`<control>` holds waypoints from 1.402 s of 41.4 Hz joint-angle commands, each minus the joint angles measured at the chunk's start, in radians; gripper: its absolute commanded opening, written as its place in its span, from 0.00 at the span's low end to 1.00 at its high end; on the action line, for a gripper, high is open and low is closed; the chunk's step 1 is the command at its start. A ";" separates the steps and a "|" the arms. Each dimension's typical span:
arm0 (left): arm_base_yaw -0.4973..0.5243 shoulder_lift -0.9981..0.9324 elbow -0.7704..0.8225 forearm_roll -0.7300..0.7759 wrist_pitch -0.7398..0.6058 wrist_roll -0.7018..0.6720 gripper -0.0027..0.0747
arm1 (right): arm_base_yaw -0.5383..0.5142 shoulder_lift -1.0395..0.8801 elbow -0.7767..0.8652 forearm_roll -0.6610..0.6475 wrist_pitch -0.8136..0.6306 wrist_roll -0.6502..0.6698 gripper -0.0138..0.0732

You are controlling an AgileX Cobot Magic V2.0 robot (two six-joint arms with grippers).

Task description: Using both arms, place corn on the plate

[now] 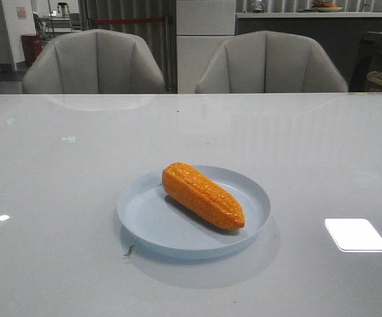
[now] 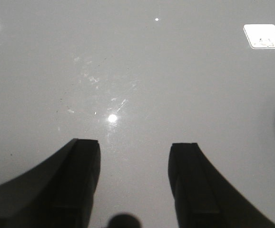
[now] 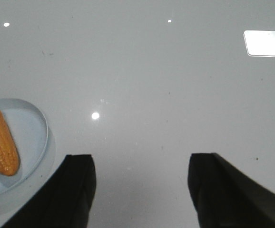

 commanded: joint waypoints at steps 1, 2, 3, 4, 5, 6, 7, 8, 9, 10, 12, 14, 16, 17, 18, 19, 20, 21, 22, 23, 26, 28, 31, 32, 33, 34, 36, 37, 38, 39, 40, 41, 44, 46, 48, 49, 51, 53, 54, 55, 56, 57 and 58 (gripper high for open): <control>0.000 -0.002 -0.029 -0.012 -0.077 0.000 0.55 | -0.008 -0.049 0.037 0.013 -0.095 -0.001 0.77; 0.000 -0.002 -0.029 -0.012 -0.077 0.000 0.55 | -0.008 -0.058 0.051 0.013 -0.096 -0.001 0.77; 0.000 -0.002 -0.029 -0.012 -0.077 0.000 0.55 | -0.008 -0.065 0.059 0.013 -0.096 -0.001 0.77; 0.000 -0.002 -0.029 -0.012 -0.077 0.000 0.55 | -0.008 -0.067 0.065 0.013 -0.096 -0.001 0.77; 0.000 -0.002 -0.029 -0.012 -0.077 0.000 0.55 | -0.008 -0.070 0.070 0.013 -0.096 -0.001 0.77; 0.000 -0.002 -0.029 -0.012 -0.077 0.000 0.55 | -0.008 -0.071 0.072 0.013 -0.095 -0.001 0.77; 0.000 -0.002 -0.029 -0.012 -0.077 0.000 0.55 | -0.008 -0.071 0.073 0.013 -0.092 -0.001 0.77; 0.000 -0.002 -0.029 -0.012 -0.077 0.000 0.55 | -0.008 -0.071 0.073 0.013 -0.088 -0.001 0.77; 0.000 -0.002 -0.029 -0.012 -0.077 0.000 0.55 | -0.008 -0.071 0.073 0.013 -0.088 -0.001 0.77; 0.000 -0.002 -0.029 -0.012 -0.077 0.000 0.55 | -0.008 -0.071 0.073 0.013 -0.088 -0.001 0.77; 0.000 -0.002 -0.029 -0.014 -0.077 0.000 0.55 | -0.008 -0.071 0.073 0.013 -0.089 -0.001 0.77; 0.000 -0.002 -0.029 -0.019 -0.081 0.000 0.55 | -0.008 -0.071 0.073 0.013 -0.089 -0.001 0.77; 0.000 -0.002 -0.029 -0.029 -0.088 0.000 0.55 | -0.008 -0.071 0.073 0.013 -0.089 -0.001 0.77; 0.000 -0.002 -0.029 -0.036 -0.091 0.000 0.55 | -0.008 -0.071 0.073 0.013 -0.089 -0.001 0.77; 0.000 -0.002 -0.029 -0.037 -0.096 0.000 0.55 | -0.008 -0.071 0.073 0.013 -0.089 -0.001 0.77; 0.000 -0.002 -0.029 -0.037 -0.096 0.000 0.55 | -0.008 -0.071 0.073 0.013 -0.089 -0.001 0.77; 0.000 -0.002 -0.029 -0.037 -0.098 0.000 0.55 | -0.008 -0.071 0.073 0.013 -0.089 -0.001 0.77; -0.002 -0.002 -0.029 -0.037 -0.100 0.000 0.55 | -0.008 -0.071 0.073 0.013 -0.089 -0.001 0.77; -0.002 -0.002 -0.029 -0.037 -0.100 0.000 0.55 | -0.008 -0.071 0.073 0.013 -0.089 -0.001 0.77; -0.002 -0.002 -0.029 -0.037 -0.100 0.000 0.55 | -0.008 -0.071 0.073 0.013 -0.089 -0.001 0.77; -0.002 -0.002 -0.029 -0.039 -0.100 0.000 0.51 | -0.008 -0.071 0.073 0.013 -0.089 -0.001 0.77; -0.002 -0.002 -0.029 -0.039 -0.100 0.000 0.47 | -0.008 -0.071 0.073 0.013 -0.089 -0.001 0.77; -0.002 -0.002 -0.029 -0.047 -0.100 0.000 0.37 | -0.008 -0.071 0.073 0.013 -0.089 -0.001 0.77; -0.002 -0.002 -0.029 -0.059 -0.103 0.000 0.33 | -0.008 -0.071 0.073 0.013 -0.089 -0.001 0.77; -0.002 -0.002 -0.029 -0.072 -0.103 0.000 0.30 | -0.008 -0.071 0.073 0.013 -0.089 -0.001 0.77; -0.002 -0.002 -0.029 -0.085 -0.103 0.000 0.26 | -0.008 -0.071 0.073 0.013 -0.089 -0.001 0.77; -0.002 -0.002 -0.029 -0.125 -0.103 0.000 0.20 | -0.008 -0.071 0.073 0.013 -0.089 -0.001 0.77; -0.004 -0.002 -0.029 -0.144 -0.103 0.000 0.16 | -0.008 -0.071 0.073 0.013 -0.089 -0.001 0.77; -0.004 -0.002 -0.029 -0.165 -0.095 0.000 0.15 | -0.008 -0.071 0.073 0.013 -0.089 -0.001 0.77; -0.004 -0.002 -0.029 -0.182 -0.081 0.000 0.16 | -0.008 -0.071 0.073 0.013 -0.089 -0.001 0.77; -0.004 -0.002 -0.029 -0.188 -0.070 0.000 0.16 | -0.008 -0.071 0.073 0.013 -0.089 -0.001 0.77; -0.004 -0.002 -0.029 -0.201 -0.060 0.000 0.15 | -0.008 -0.071 0.073 0.013 -0.089 -0.001 0.77; -0.004 0.002 -0.029 -0.214 -0.043 0.000 0.16 | -0.008 -0.071 0.073 0.013 -0.089 -0.001 0.77; -0.004 0.007 -0.029 -0.214 -0.043 0.000 0.16 | -0.008 -0.071 0.073 0.013 -0.089 -0.001 0.77; -0.004 0.014 -0.029 -0.212 -0.043 0.000 0.16 | -0.008 -0.071 0.073 0.013 -0.089 -0.001 0.77; -0.004 0.016 -0.029 -0.212 -0.045 0.000 0.16 | -0.008 -0.071 0.073 0.013 -0.089 -0.001 0.77; -0.004 0.021 -0.029 -0.210 -0.070 0.000 0.16 | -0.008 -0.071 0.073 0.013 -0.089 -0.001 0.77; -0.004 0.023 -0.029 -0.211 -0.099 0.000 0.16 | -0.008 -0.071 0.073 0.013 -0.089 -0.001 0.77; -0.004 0.026 -0.029 -0.199 -0.110 0.003 0.16 | -0.008 -0.071 0.073 0.013 -0.089 -0.001 0.77; -0.004 0.028 -0.029 -0.181 -0.128 0.006 0.16 | -0.008 -0.071 0.073 0.013 -0.089 -0.001 0.77; -0.004 0.030 -0.029 -0.171 -0.136 0.006 0.16 | -0.008 -0.071 0.073 0.013 -0.089 -0.001 0.77; -0.004 0.030 -0.029 -0.145 -0.146 0.006 0.16 | -0.008 -0.071 0.073 0.013 -0.089 -0.001 0.77; -0.004 0.030 -0.029 -0.121 -0.154 0.006 0.16 | -0.008 -0.071 0.073 0.013 -0.089 -0.001 0.77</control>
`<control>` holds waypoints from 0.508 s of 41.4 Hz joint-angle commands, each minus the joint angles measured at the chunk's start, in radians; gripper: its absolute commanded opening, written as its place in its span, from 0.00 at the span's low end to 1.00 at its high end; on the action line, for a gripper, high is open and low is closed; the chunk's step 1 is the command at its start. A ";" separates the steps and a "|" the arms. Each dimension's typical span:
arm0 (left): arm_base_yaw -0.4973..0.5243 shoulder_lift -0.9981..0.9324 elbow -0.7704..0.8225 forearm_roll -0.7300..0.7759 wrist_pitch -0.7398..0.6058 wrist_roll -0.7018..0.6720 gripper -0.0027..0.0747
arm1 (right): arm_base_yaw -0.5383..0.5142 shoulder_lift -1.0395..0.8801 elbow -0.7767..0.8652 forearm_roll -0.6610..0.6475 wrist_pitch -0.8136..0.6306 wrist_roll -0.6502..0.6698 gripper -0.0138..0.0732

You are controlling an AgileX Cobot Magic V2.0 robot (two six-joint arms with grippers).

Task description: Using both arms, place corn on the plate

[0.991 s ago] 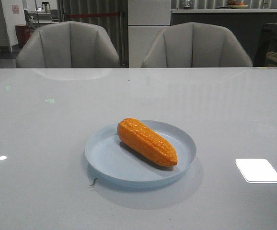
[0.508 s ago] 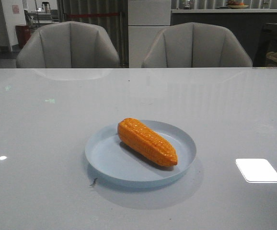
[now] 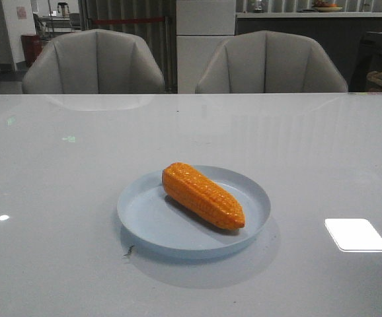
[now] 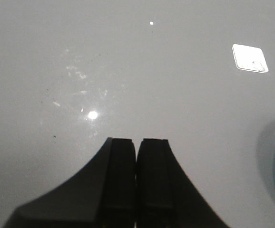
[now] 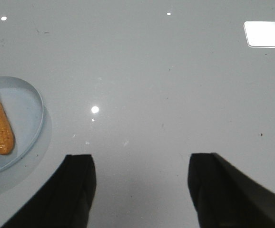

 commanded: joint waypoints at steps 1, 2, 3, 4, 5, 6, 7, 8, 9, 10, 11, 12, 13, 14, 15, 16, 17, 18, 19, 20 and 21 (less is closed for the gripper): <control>-0.004 -0.005 -0.029 0.060 -0.109 0.006 0.16 | -0.008 -0.001 -0.025 0.012 -0.075 -0.001 0.77; -0.004 -0.005 -0.029 0.080 -0.113 0.006 0.16 | -0.008 -0.001 -0.025 0.012 -0.075 -0.001 0.77; -0.004 -0.005 -0.029 0.092 -0.113 0.006 0.16 | -0.008 -0.001 -0.025 0.012 -0.075 -0.001 0.77; -0.004 -0.009 -0.029 0.092 -0.118 0.006 0.16 | -0.008 -0.001 -0.025 0.012 -0.075 -0.001 0.77; -0.004 -0.016 -0.029 0.092 -0.120 0.006 0.16 | -0.008 -0.001 -0.025 0.012 -0.075 -0.001 0.77; -0.004 -0.021 -0.029 0.092 -0.125 0.006 0.16 | -0.008 -0.001 -0.025 0.012 -0.075 -0.001 0.77; -0.004 -0.029 -0.029 0.096 -0.125 0.006 0.16 | -0.008 -0.001 -0.025 0.012 -0.075 -0.001 0.77; -0.004 -0.041 -0.029 0.107 -0.125 0.006 0.16 | -0.008 -0.001 -0.025 0.012 -0.075 -0.001 0.77; -0.004 -0.061 -0.029 0.118 -0.125 0.006 0.16 | -0.008 -0.001 -0.025 0.012 -0.075 -0.001 0.77; -0.004 -0.072 -0.029 0.129 -0.125 0.006 0.16 | -0.008 -0.001 -0.025 0.012 -0.075 -0.001 0.77; -0.004 -0.097 -0.029 0.144 -0.125 0.006 0.16 | -0.008 -0.001 -0.025 0.012 -0.075 -0.001 0.77; -0.004 -0.125 -0.029 0.153 -0.125 0.006 0.16 | -0.008 -0.001 -0.025 0.012 -0.075 -0.001 0.77; -0.004 -0.147 -0.026 0.164 -0.128 0.006 0.16 | -0.008 -0.001 -0.025 0.012 -0.075 -0.001 0.77; -0.004 -0.178 -0.024 0.173 -0.127 0.006 0.16 | -0.008 -0.001 -0.025 0.012 -0.075 -0.001 0.77; -0.004 -0.202 -0.021 0.185 -0.130 0.006 0.16 | -0.008 -0.001 -0.025 0.012 -0.075 -0.001 0.77; -0.004 -0.226 -0.019 0.202 -0.130 0.006 0.16 | -0.008 -0.001 -0.025 0.012 -0.075 -0.001 0.77; -0.004 -0.258 -0.014 0.213 -0.130 0.006 0.16 | -0.008 -0.001 -0.025 0.012 -0.075 -0.001 0.77; -0.004 -0.280 -0.009 0.227 -0.130 0.006 0.16 | -0.008 -0.001 -0.025 0.012 -0.075 -0.001 0.77; -0.004 -0.310 -0.006 0.235 -0.130 0.006 0.16 | -0.008 -0.001 -0.025 0.012 -0.075 -0.001 0.77; -0.004 -0.333 0.002 0.242 -0.130 0.006 0.16 | -0.008 -0.001 -0.025 0.012 -0.075 -0.001 0.77; -0.004 -0.354 0.009 0.244 -0.130 0.006 0.16 | -0.008 -0.001 -0.025 0.012 -0.075 -0.001 0.77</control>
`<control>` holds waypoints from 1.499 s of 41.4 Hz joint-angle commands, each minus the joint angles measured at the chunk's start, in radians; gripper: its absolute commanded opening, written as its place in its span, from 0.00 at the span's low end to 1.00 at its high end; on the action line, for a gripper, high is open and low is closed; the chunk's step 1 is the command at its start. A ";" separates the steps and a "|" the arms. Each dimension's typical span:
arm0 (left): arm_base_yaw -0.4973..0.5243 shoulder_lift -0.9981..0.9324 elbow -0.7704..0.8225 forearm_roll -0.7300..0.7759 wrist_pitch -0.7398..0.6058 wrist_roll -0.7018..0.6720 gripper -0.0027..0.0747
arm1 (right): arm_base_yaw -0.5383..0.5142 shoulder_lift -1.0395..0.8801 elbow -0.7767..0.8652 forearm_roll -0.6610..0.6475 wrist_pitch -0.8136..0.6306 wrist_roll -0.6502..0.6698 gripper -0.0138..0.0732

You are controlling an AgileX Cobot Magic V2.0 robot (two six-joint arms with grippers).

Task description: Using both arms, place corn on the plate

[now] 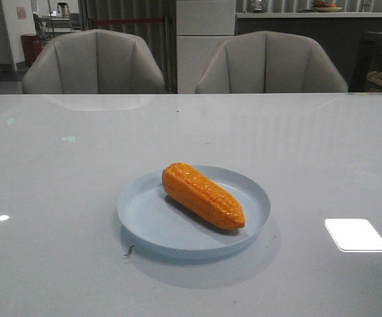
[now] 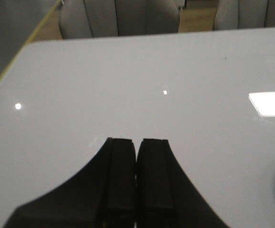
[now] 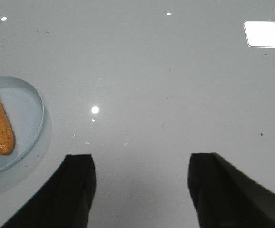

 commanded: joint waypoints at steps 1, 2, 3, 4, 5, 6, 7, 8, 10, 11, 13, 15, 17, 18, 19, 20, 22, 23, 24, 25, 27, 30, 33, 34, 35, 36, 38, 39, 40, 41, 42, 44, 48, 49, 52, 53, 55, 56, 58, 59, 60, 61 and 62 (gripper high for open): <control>-0.004 -0.105 -0.004 0.026 -0.083 0.001 0.16 | -0.008 -0.001 -0.025 0.011 -0.075 -0.001 0.77; -0.004 -0.127 0.008 0.026 -0.083 0.001 0.16 | -0.008 -0.001 -0.025 0.011 -0.075 -0.001 0.77; -0.004 -0.156 0.018 0.026 -0.083 0.001 0.16 | -0.008 -0.001 -0.025 0.011 -0.075 -0.001 0.77; -0.004 -0.178 0.029 0.026 -0.083 0.001 0.16 | -0.008 -0.001 -0.025 0.011 -0.075 -0.001 0.77; -0.004 -0.208 0.045 0.026 -0.083 0.001 0.16 | -0.008 -0.001 -0.025 0.011 -0.075 -0.001 0.77; -0.004 -0.238 0.061 0.026 -0.083 0.001 0.16 | -0.008 -0.001 -0.025 0.011 -0.075 -0.001 0.77; -0.004 -0.260 0.078 0.026 -0.083 0.001 0.16 | -0.008 -0.001 -0.025 0.011 -0.075 -0.001 0.77; -0.004 -0.282 0.087 0.026 -0.083 0.001 0.16 | -0.008 -0.001 -0.025 0.011 -0.075 -0.001 0.77; -0.004 -0.334 0.124 0.026 -0.083 0.001 0.16 | -0.008 -0.001 -0.025 0.011 -0.075 -0.001 0.77; -0.004 -0.365 0.137 0.026 -0.083 0.001 0.16 | -0.008 -0.001 -0.025 0.011 -0.075 -0.001 0.77; -0.004 -0.421 0.169 0.026 -0.083 0.001 0.16 | -0.008 -0.001 -0.025 0.011 -0.075 -0.001 0.77; -0.004 -0.479 0.199 0.026 -0.083 0.001 0.16 | -0.008 -0.001 -0.025 0.011 -0.075 -0.001 0.77; -0.002 -0.536 0.225 0.025 -0.083 -0.001 0.16 | -0.008 -0.001 -0.025 0.011 -0.075 -0.001 0.77; -0.002 -0.559 0.235 0.025 -0.083 -0.001 0.16 | -0.008 -0.001 -0.025 0.011 -0.075 -0.001 0.77; -0.002 -0.588 0.248 0.022 -0.084 -0.001 0.16 | -0.008 -0.001 -0.025 0.011 -0.075 -0.001 0.77; -0.002 -0.608 0.258 0.021 -0.084 -0.001 0.16 | -0.008 -0.001 -0.025 0.011 -0.075 -0.001 0.77; -0.002 -0.647 0.274 0.021 -0.084 -0.001 0.16 | -0.008 -0.001 -0.025 0.011 -0.075 -0.001 0.77; -0.002 -0.664 0.280 0.021 -0.084 -0.001 0.16 | -0.008 -0.001 -0.025 0.011 -0.075 -0.001 0.77; -0.002 -0.676 0.286 0.021 -0.084 -0.001 0.16 | -0.008 -0.001 -0.025 0.011 -0.075 -0.001 0.77; -0.002 -0.683 0.291 0.021 -0.084 -0.001 0.16 | -0.008 -0.001 -0.025 0.011 -0.075 -0.001 0.77; -0.002 -0.688 0.301 0.021 -0.084 -0.001 0.16 | -0.008 -0.001 -0.025 0.011 -0.075 -0.001 0.77; -0.002 -0.688 0.318 0.021 -0.084 -0.001 0.16 | -0.008 -0.001 -0.025 0.011 -0.075 -0.001 0.77; -0.007 -0.688 0.363 0.021 -0.137 -0.001 0.16 | -0.008 -0.001 -0.025 0.011 -0.075 -0.001 0.77; -0.010 -0.691 0.386 0.021 -0.165 -0.001 0.16 | -0.008 -0.001 -0.025 0.011 -0.075 -0.001 0.77; -0.012 -0.697 0.404 0.021 -0.184 -0.001 0.16 | -0.008 -0.001 -0.025 0.011 -0.075 -0.001 0.77; -0.013 -0.704 0.427 0.021 -0.210 -0.001 0.16 | -0.008 -0.001 -0.025 0.011 -0.075 -0.001 0.77; -0.012 -0.719 0.467 0.021 -0.256 -0.002 0.16 | -0.008 -0.001 -0.025 0.011 -0.075 -0.001 0.77; -0.012 -0.725 0.482 0.021 -0.274 -0.008 0.16 | -0.008 -0.001 -0.025 0.011 -0.075 -0.001 0.77; -0.012 -0.728 0.499 0.021 -0.290 -0.014 0.16 | -0.008 -0.001 -0.025 0.011 -0.075 -0.001 0.77; -0.012 -0.728 0.510 0.021 -0.312 -0.025 0.16 | -0.008 -0.001 -0.025 0.011 -0.075 -0.001 0.77; -0.012 -0.728 0.508 0.021 -0.296 -0.041 0.16 | -0.008 -0.001 -0.025 0.011 -0.075 -0.001 0.77; -0.012 -0.728 0.508 0.035 -0.287 -0.043 0.16 | -0.008 -0.001 -0.025 0.011 -0.077 -0.001 0.77; -0.014 -0.728 0.507 0.080 -0.287 -0.055 0.16 | -0.008 -0.001 -0.025 0.011 -0.077 -0.001 0.77; -0.014 -0.728 0.507 0.107 -0.287 -0.071 0.16 | -0.008 -0.001 -0.025 0.011 -0.077 -0.001 0.77; -0.014 -0.728 0.507 0.182 -0.284 -0.121 0.16 | -0.008 -0.001 -0.025 0.011 -0.076 -0.001 0.77; -0.014 -0.728 0.507 0.201 -0.280 -0.146 0.16 | -0.008 -0.001 -0.025 0.011 -0.076 -0.001 0.77; -0.014 -0.728 0.507 0.229 -0.267 -0.181 0.16 | -0.008 -0.001 -0.025 0.011 -0.076 -0.001 0.77; -0.014 -0.728 0.507 0.240 -0.258 -0.193 0.16 | -0.008 -0.001 -0.025 0.011 -0.076 -0.001 0.77; -0.014 -0.728 0.507 0.240 -0.230 -0.193 0.16 | -0.008 -0.001 -0.025 0.011 -0.076 -0.001 0.77; -0.014 -0.728 0.507 0.240 -0.216 -0.193 0.16 | -0.008 -0.001 -0.025 0.011 -0.076 -0.001 0.77; -0.014 -0.728 0.507 0.240 -0.197 -0.193 0.16 | -0.008 -0.001 -0.025 0.011 -0.076 -0.001 0.77; -0.014 -0.728 0.507 0.238 -0.177 -0.193 0.16 | -0.008 -0.001 -0.025 0.011 -0.076 -0.001 0.77; -0.014 -0.728 0.507 0.238 -0.168 -0.193 0.16 | -0.008 -0.001 -0.025 0.011 -0.076 -0.001 0.77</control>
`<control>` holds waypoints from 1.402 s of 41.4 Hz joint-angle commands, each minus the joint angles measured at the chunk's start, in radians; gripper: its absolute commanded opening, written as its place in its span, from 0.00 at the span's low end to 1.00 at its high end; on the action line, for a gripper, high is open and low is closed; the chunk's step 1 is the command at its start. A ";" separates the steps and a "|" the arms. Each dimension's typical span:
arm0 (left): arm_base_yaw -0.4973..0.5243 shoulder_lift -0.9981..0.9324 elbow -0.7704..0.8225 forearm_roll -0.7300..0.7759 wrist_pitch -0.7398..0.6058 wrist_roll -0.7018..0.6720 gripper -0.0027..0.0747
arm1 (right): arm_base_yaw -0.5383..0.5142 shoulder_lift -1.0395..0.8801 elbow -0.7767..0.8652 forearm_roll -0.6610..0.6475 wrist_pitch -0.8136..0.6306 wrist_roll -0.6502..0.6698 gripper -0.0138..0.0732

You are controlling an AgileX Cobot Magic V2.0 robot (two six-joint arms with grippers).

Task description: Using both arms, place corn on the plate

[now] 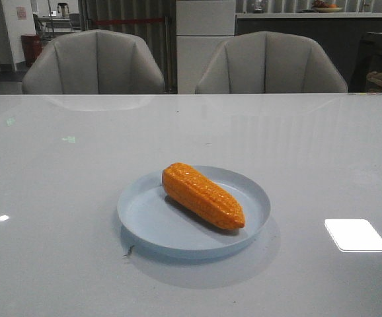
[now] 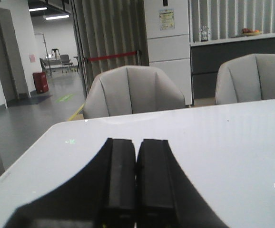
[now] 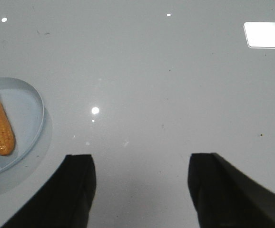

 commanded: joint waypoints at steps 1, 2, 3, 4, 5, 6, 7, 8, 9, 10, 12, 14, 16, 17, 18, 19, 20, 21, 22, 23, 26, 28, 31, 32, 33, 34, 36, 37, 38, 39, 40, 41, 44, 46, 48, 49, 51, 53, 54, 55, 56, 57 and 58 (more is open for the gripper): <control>-0.005 -0.022 0.038 0.008 -0.011 -0.019 0.16 | -0.008 -0.001 -0.025 0.010 -0.074 -0.001 0.77; -0.005 -0.022 0.038 0.008 -0.005 -0.019 0.16 | -0.008 -0.001 -0.025 0.010 -0.074 -0.001 0.77; -0.005 -0.022 0.038 0.008 -0.001 -0.019 0.16 | -0.008 -0.001 -0.025 0.010 -0.074 -0.001 0.77; -0.005 -0.022 0.038 0.008 0.001 -0.019 0.16 | -0.008 -0.001 -0.025 0.010 -0.074 -0.001 0.77; -0.005 -0.022 0.038 0.008 0.001 -0.019 0.16 | -0.008 -0.001 -0.025 0.010 -0.074 -0.001 0.77; -0.005 -0.022 0.038 0.008 0.001 -0.019 0.16 | -0.008 -0.001 -0.025 0.010 -0.074 -0.001 0.77; -0.005 -0.022 0.038 0.008 0.001 -0.019 0.16 | -0.008 -0.001 -0.025 0.010 -0.074 -0.001 0.77; -0.005 -0.022 0.038 0.008 0.001 -0.019 0.16 | -0.008 -0.001 -0.025 0.010 -0.074 -0.001 0.77; -0.005 -0.022 0.038 0.008 -0.001 -0.019 0.16 | -0.008 -0.001 -0.025 0.010 -0.074 -0.001 0.77; -0.005 -0.022 0.038 0.008 -0.002 -0.019 0.16 | -0.008 -0.001 -0.025 0.010 -0.074 -0.001 0.77; -0.005 -0.022 0.038 0.008 -0.002 -0.019 0.16 | -0.008 -0.001 -0.025 0.010 -0.074 -0.001 0.77; -0.005 -0.022 0.038 0.008 -0.002 -0.019 0.16 | -0.008 -0.001 -0.025 0.010 -0.074 -0.001 0.77; -0.005 -0.022 0.038 0.008 -0.002 -0.019 0.16 | -0.008 -0.001 -0.025 0.010 -0.074 -0.001 0.77; -0.005 -0.022 0.038 0.008 -0.002 -0.019 0.16 | -0.008 -0.001 -0.025 0.010 -0.074 -0.001 0.77; -0.005 -0.022 0.038 0.008 -0.002 -0.019 0.16 | -0.008 -0.001 -0.025 0.010 -0.074 -0.001 0.77; -0.005 -0.022 0.038 0.008 -0.002 -0.019 0.16 | -0.008 -0.001 -0.025 0.010 -0.074 -0.001 0.77; -0.005 -0.022 0.038 0.008 -0.002 -0.019 0.16 | -0.008 -0.001 -0.025 0.010 -0.074 -0.001 0.77; -0.005 -0.022 0.038 0.008 -0.002 -0.019 0.16 | -0.008 -0.001 -0.025 0.010 -0.074 -0.001 0.77; -0.005 -0.022 0.038 0.008 -0.002 -0.019 0.16 | -0.008 -0.001 -0.025 0.010 -0.074 -0.001 0.77; -0.005 -0.022 0.038 0.008 -0.002 -0.019 0.16 | -0.008 -0.001 -0.025 0.010 -0.074 -0.001 0.77; -0.005 -0.022 0.038 0.008 -0.002 -0.019 0.16 | -0.008 -0.001 -0.025 0.010 -0.074 -0.001 0.77; -0.005 -0.022 0.038 0.008 -0.002 -0.019 0.16 | -0.008 -0.001 -0.025 0.010 -0.074 -0.001 0.77; -0.005 -0.022 0.038 0.008 -0.002 -0.019 0.16 | -0.008 -0.001 -0.025 0.010 -0.074 -0.001 0.77; -0.005 -0.022 0.038 0.008 -0.002 -0.019 0.16 | -0.008 -0.001 -0.025 0.010 -0.074 -0.001 0.77; -0.005 -0.022 0.038 0.008 -0.002 -0.019 0.16 | -0.008 -0.001 -0.025 0.010 -0.074 -0.001 0.77; -0.005 -0.022 0.038 0.008 -0.002 -0.019 0.16 | -0.008 -0.001 -0.025 0.010 -0.074 -0.001 0.77; -0.005 -0.022 0.038 0.008 -0.002 -0.019 0.16 | -0.008 -0.001 -0.025 0.010 -0.074 -0.001 0.77; -0.005 -0.022 0.038 0.008 -0.002 -0.019 0.16 | -0.008 -0.001 -0.025 0.010 -0.074 -0.001 0.77; -0.005 -0.022 0.038 0.008 -0.002 -0.019 0.16 | -0.008 -0.001 -0.025 0.010 -0.074 -0.001 0.77; -0.005 -0.022 0.038 0.008 -0.002 -0.019 0.16 | -0.008 -0.001 -0.025 0.010 -0.074 -0.001 0.77; -0.005 -0.022 0.038 0.008 -0.002 -0.019 0.16 | -0.008 -0.001 -0.025 0.010 -0.074 -0.001 0.77; -0.005 -0.022 0.038 0.008 -0.002 -0.019 0.16 | -0.008 -0.001 -0.025 0.010 -0.074 -0.001 0.77; -0.005 -0.022 0.038 0.008 -0.002 -0.019 0.16 | -0.008 -0.001 -0.025 0.010 -0.074 -0.001 0.77; -0.005 -0.022 0.038 0.008 -0.002 -0.019 0.16 | -0.007 -0.008 -0.023 0.010 -0.076 -0.001 0.77; -0.005 -0.022 0.038 0.008 -0.002 -0.019 0.16 | -0.007 -0.031 -0.022 0.010 -0.076 -0.001 0.77; -0.005 -0.022 0.038 0.008 -0.002 -0.019 0.16 | -0.007 -0.041 -0.022 0.010 -0.076 -0.001 0.77; -0.005 -0.020 0.038 0.008 -0.002 -0.019 0.16 | -0.007 -0.067 -0.022 -0.005 -0.089 -0.001 0.77; -0.005 -0.020 0.038 0.008 -0.002 -0.019 0.16 | -0.005 -0.098 -0.022 -0.014 -0.098 -0.001 0.77; -0.005 -0.020 0.038 0.008 -0.002 -0.019 0.16 | 0.000 -0.118 -0.021 -0.017 -0.097 -0.001 0.76; -0.005 -0.020 0.038 0.008 -0.002 -0.019 0.16 | 0.006 -0.138 -0.021 -0.022 -0.097 -0.001 0.76; -0.005 -0.020 0.038 0.008 -0.002 -0.019 0.16 | 0.011 -0.153 -0.019 -0.028 -0.103 -0.001 0.75; -0.005 -0.020 0.038 0.008 -0.002 -0.019 0.16 | 0.020 -0.173 -0.015 -0.034 -0.109 -0.001 0.74; -0.005 -0.020 0.038 0.008 -0.002 -0.019 0.16 | 0.028 -0.188 -0.009 -0.038 -0.124 -0.001 0.72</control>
